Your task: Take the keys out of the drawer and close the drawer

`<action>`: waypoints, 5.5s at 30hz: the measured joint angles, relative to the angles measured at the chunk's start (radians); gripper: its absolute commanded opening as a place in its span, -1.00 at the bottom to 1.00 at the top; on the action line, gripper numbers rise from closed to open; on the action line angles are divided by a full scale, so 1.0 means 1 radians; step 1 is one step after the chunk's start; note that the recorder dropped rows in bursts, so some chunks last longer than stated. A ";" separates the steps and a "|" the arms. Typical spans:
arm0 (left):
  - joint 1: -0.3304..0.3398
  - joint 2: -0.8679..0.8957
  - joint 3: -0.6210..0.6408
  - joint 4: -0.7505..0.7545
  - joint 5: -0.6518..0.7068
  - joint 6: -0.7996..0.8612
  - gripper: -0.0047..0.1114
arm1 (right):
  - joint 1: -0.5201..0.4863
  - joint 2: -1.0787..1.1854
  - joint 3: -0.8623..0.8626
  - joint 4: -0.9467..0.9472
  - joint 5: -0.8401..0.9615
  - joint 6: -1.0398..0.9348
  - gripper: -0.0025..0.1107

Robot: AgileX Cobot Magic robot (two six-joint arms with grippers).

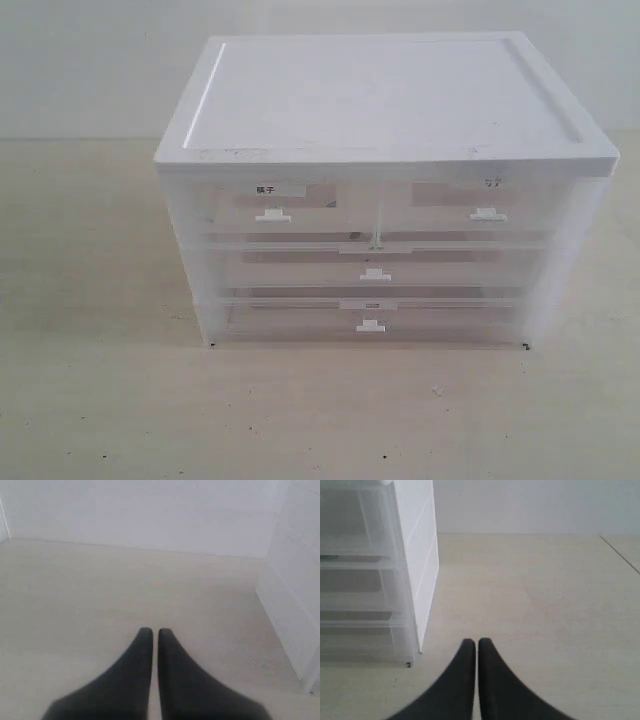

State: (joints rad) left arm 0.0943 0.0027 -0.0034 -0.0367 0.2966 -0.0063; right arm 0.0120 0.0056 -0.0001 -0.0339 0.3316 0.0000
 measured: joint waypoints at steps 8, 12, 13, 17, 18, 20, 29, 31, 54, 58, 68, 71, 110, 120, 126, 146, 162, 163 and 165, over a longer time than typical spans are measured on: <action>0.000 0.000 0.000 0.015 -0.119 0.000 -0.84 | 0.000 0.000 0.000 -0.012 -0.092 -0.016 -0.96; 0.000 0.000 0.000 0.015 -0.231 -0.011 -0.84 | 0.000 0.000 0.000 -0.018 -0.262 -0.022 -0.96; 0.000 0.000 0.000 0.014 -0.255 -0.015 -0.84 | 0.000 0.000 0.000 -0.018 -0.310 -0.022 -0.96; 0.000 0.000 0.000 -0.031 -0.418 -0.156 -0.84 | 0.000 0.000 0.000 -0.018 -0.466 0.021 -0.96; 0.000 0.000 0.000 -0.044 -0.456 -0.230 -0.84 | 0.000 0.000 0.000 -0.018 -0.502 0.051 -0.96; 0.000 0.000 0.000 -0.057 -0.498 -0.375 -0.84 | 0.000 0.000 0.000 -0.018 -0.561 0.139 -0.96; 0.000 0.008 0.000 0.416 -0.764 -0.951 -0.84 | 0.000 -0.002 0.000 -0.055 -0.662 0.514 -0.96; 0.000 0.043 -0.006 0.599 -0.915 -1.081 -0.84 | 0.000 0.002 0.000 -0.122 -0.701 0.633 -0.96; -0.076 1.084 -0.154 1.225 -1.462 -0.872 -0.84 | 0.000 1.118 -0.092 -0.705 -1.252 0.609 -0.96; -0.342 1.323 -0.154 1.023 -1.446 -0.494 -0.84 | 0.000 1.354 -0.170 -0.713 -1.408 0.545 -0.96; -0.824 1.723 -0.434 0.528 -1.284 0.182 -0.50 | 0.000 1.409 -0.188 -0.666 -1.515 0.469 -0.96; -0.875 1.756 -0.504 0.450 -1.189 0.286 -0.34 | 0.000 1.409 -0.188 -0.664 -1.515 0.468 -0.96; -1.119 1.967 -0.694 -0.382 -1.269 1.485 -0.43 | 0.000 1.409 -0.188 -0.663 -1.507 0.465 -0.96; -1.118 2.019 -0.723 -0.440 -1.287 1.570 -0.57 | 0.000 1.409 -0.188 -0.663 -1.506 0.465 -0.96; -1.120 2.028 -0.727 -0.516 -1.332 1.666 -0.84 | 0.000 1.409 -0.188 -0.665 -1.506 0.465 -0.96; -1.317 2.030 -0.731 -0.791 -1.344 1.803 -0.84 | 0.000 1.409 -0.188 -0.639 -1.504 0.457 -0.96; -1.402 2.030 -0.729 -0.929 -1.501 1.788 -0.83 | 0.000 1.409 -0.188 -0.639 -1.497 0.457 -0.96; -1.402 2.030 -0.729 -0.929 -1.501 1.765 -0.79 | 0.000 1.409 -0.188 -0.639 -1.496 0.457 -0.96; -1.402 2.030 -0.729 -0.932 -1.501 1.725 -0.69 | 0.000 1.409 -0.188 -0.639 -1.496 0.457 -0.96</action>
State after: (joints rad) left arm -1.3081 2.0325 -0.7328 -0.9690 -1.2043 1.7188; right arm 0.0120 1.4142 -0.1884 -0.6729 -1.1639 0.4567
